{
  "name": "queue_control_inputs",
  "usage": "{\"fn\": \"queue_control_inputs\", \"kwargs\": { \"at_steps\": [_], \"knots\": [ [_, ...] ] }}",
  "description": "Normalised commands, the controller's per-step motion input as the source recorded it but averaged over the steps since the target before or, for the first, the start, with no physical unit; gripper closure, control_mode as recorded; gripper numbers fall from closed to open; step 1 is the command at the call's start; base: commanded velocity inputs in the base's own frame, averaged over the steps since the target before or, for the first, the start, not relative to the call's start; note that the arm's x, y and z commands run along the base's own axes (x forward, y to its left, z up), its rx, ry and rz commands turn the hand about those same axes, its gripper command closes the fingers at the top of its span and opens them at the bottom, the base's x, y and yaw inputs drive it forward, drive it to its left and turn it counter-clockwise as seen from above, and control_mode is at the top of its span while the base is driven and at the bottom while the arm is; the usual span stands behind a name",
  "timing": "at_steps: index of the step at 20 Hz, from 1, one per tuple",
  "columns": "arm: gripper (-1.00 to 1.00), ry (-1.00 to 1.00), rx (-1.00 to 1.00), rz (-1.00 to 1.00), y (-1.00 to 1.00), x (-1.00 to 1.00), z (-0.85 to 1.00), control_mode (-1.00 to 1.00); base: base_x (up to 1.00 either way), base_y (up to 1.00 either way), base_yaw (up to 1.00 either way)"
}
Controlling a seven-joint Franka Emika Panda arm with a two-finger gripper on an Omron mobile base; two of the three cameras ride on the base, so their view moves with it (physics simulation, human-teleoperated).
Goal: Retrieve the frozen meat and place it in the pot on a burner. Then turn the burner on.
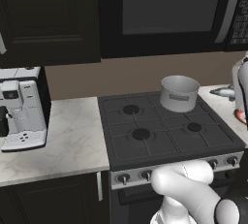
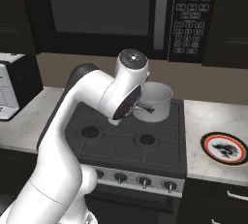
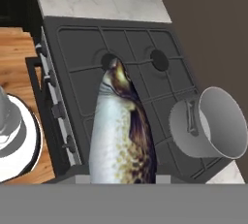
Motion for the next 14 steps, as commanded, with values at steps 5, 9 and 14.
{"fn": "queue_control_inputs", "kwargs": {
  "at_steps": [5, 9, 14],
  "knots": [
    [1.0, 0.0, 0.0, 0.0, 0.07, 0.25, 0.0, -1.0, 0.0, 0.0, 0.0],
    [1.0, 0.04, 0.0, 0.0, 0.0, 0.29, 0.0, -1.0, 0.0, 0.0, 0.0],
    [1.0, 0.1, 0.0, 0.0, 0.0, 0.28, 0.0, -1.0, 0.0, 0.0, 0.0]
  ]
}}
